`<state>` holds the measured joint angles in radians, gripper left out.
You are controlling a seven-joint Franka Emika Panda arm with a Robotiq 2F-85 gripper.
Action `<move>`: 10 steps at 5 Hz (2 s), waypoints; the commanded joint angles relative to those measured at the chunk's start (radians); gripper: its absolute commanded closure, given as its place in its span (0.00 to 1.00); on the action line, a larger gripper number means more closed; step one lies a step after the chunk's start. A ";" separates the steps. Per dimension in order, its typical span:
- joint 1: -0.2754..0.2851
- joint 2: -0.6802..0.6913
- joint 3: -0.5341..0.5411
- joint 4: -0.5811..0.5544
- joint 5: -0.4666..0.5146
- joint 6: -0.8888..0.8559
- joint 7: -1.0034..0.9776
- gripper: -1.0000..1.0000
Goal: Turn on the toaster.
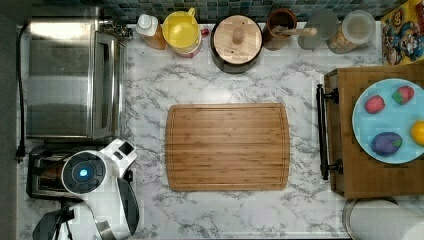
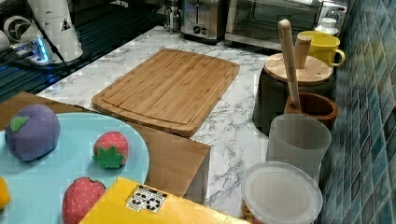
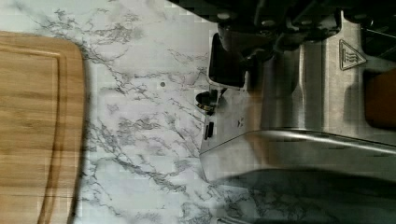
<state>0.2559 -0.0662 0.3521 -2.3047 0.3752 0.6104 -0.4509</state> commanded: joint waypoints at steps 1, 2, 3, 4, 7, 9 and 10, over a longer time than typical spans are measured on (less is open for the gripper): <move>-0.034 0.041 0.037 0.002 -0.043 0.076 0.083 1.00; -0.023 0.073 0.004 0.025 -0.056 0.057 0.103 1.00; -0.019 0.107 -0.007 0.043 -0.060 0.018 0.099 1.00; -0.007 0.134 -0.007 0.046 -0.015 0.001 0.038 1.00; -0.015 0.266 -0.026 -0.014 -0.063 -0.023 0.087 1.00; -0.029 0.173 -0.014 -0.216 0.068 0.052 -0.056 1.00; -0.018 0.148 0.007 -0.298 0.111 0.099 -0.120 1.00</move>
<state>0.2288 0.0659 0.3313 -2.3281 0.4312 0.6978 -0.4875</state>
